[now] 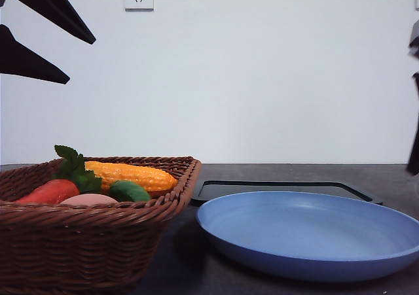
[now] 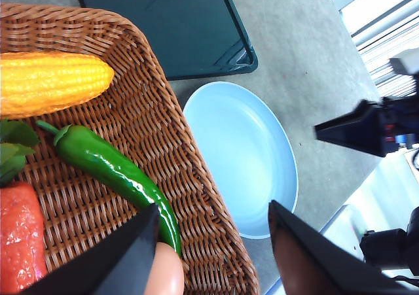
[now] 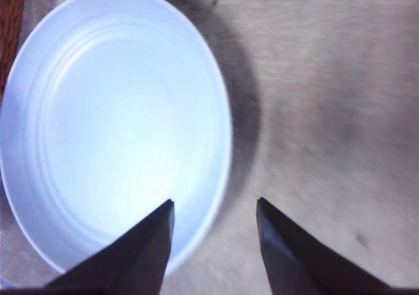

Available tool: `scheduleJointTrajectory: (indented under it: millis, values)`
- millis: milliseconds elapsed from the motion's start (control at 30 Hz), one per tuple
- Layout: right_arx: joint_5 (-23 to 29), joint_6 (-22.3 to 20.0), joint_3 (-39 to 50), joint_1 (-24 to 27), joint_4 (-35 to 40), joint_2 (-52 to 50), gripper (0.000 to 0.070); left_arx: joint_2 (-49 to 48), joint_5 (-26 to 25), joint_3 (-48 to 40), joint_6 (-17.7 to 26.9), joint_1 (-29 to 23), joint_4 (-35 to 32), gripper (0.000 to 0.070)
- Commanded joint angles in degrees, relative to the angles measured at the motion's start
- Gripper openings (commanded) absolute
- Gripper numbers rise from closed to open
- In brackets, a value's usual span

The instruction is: Transfer egg from basket to plate and serve

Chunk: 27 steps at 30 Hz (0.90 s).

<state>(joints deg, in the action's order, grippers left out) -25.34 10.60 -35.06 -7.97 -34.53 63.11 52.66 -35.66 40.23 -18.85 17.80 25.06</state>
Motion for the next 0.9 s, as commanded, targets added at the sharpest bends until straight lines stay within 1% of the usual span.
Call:
scheduleJointTrajectory:
  millis: [0,100,200,300,333,367,467,533,767,800,867]
  values:
    - [-0.2,1.1,0.2,-0.6,1.8,2.3,0.0263,0.5,0.1,0.8,-0.1,0.2,-0.4,0.0342]
    - [-0.2,2.3,0.2,-1.1,4.5,5.7,0.0252,0.5,0.1,0.8,-0.1,0.2,-0.2,0.0342]
    - [-0.7,2.9,0.2,-1.3,6.4,9.1,0.0211,0.5,0.1,0.8,0.0,0.2,-0.2,0.0342]
    - [-3.0,2.9,0.2,-1.3,8.2,12.2,0.0207,0.5,0.1,0.8,0.0,0.2,-0.1,0.0342]
    - [-3.9,3.0,0.2,-1.3,8.8,13.1,0.0195,0.5,0.1,0.8,0.0,0.2,0.0,0.0342]
    - [-4.4,3.0,0.2,-1.4,9.4,14.0,0.017,0.5,0.1,0.8,0.0,0.2,0.2,0.0342]
    - [-4.4,3.5,0.2,-1.4,10.9,16.1,0.0057,0.5,0.2,0.8,0.3,0.2,0.8,0.0342]
    - [-4.4,3.7,0.2,-1.4,11.4,17.0,0.0005,0.5,0.2,0.8,0.3,0.2,1.1,0.0342]
    - [-4.4,3.8,0.1,-1.4,10.9,16.7,0.0,0.5,0.1,0.8,0.3,0.8,1.1,0.0343]
    - [-4.4,3.8,0.1,-1.3,10.5,16.2,0.0,0.5,0.1,0.8,0.3,1.1,1.1,0.0348]
    - [-4.4,3.7,0.1,-1.2,9.4,14.6,0.0,0.5,0.1,0.8,0.4,2.0,1.1,0.0388]
